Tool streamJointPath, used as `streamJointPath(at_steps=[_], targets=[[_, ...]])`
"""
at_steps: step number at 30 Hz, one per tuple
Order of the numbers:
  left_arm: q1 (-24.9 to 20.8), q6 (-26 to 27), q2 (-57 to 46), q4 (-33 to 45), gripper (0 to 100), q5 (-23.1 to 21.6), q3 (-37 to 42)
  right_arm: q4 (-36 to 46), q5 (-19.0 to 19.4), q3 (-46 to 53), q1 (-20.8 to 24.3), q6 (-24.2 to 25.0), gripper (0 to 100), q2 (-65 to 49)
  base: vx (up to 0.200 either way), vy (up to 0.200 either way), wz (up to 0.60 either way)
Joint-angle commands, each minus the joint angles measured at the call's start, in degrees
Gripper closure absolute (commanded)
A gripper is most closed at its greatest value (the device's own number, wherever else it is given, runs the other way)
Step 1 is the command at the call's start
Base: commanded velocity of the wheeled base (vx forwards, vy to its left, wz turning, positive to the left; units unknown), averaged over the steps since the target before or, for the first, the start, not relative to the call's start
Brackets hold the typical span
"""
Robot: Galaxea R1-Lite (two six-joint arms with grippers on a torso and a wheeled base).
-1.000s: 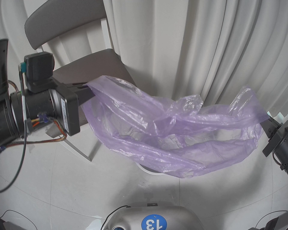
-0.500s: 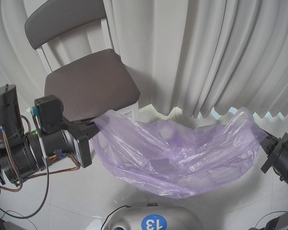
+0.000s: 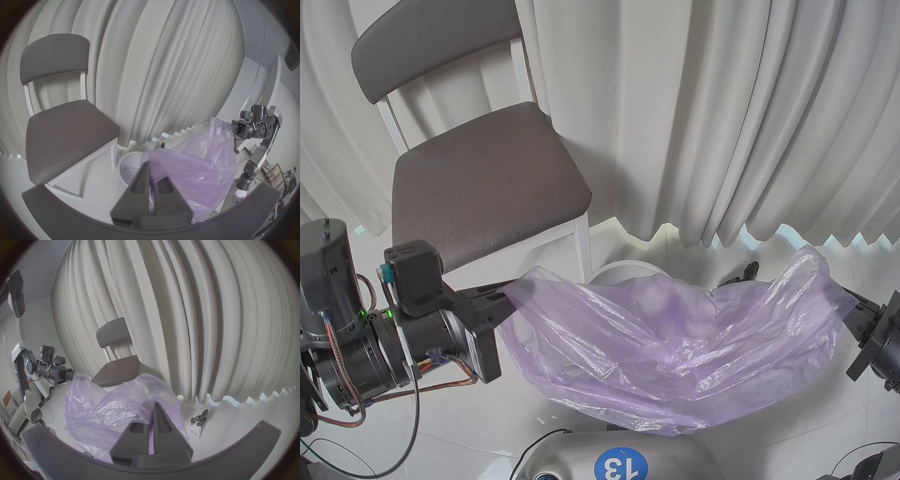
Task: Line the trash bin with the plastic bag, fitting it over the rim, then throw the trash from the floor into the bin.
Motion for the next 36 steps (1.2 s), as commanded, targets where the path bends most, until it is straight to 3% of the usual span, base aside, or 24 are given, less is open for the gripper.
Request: streamJointPath(at_steps=[1,5,7,10,17,24,36], targets=[[-1.8,-1.9,2.65,-0.23,100,-0.47,0.81,-0.07,1.55,0.53,0.11,0.17,100,1.09,0.0,0.0,0.0],[-5.05,-5.95,4.67,-2.69,100,-0.82,1.95,-0.77,4.19,-0.35,0.29,0.7,100,4.43,0.0,0.0,0.0],[-5.93,-7.0,8.72,-8.23,100,-0.64,2.3,-1.65,5.5,-2.98,1.08,4.56,100,9.26,0.0,0.0,0.0],[-5.93,-6.91,12.23,-13.94,100,-0.64,2.74,-1.83,6.21,-5.27,2.57,6.41,100,13.57,0.0,0.0,0.0],[-6.37,-7.27,20.14,-20.1,100,-1.0,1.51,-3.32,8.49,-6.67,2.83,7.02,100,20.51,0.0,0.0,0.0],[-7.51,-8.85,28.67,-32.31,100,-0.38,1.42,-4.64,8.32,-6.59,3.45,7.11,100,21.83,0.0,0.0,0.0],[-6.81,-10.61,33.24,-37.06,100,0.06,0.55,-4.73,8.58,-8.52,4.33,7.02,100,27.54,0.0,0.0,0.0]])
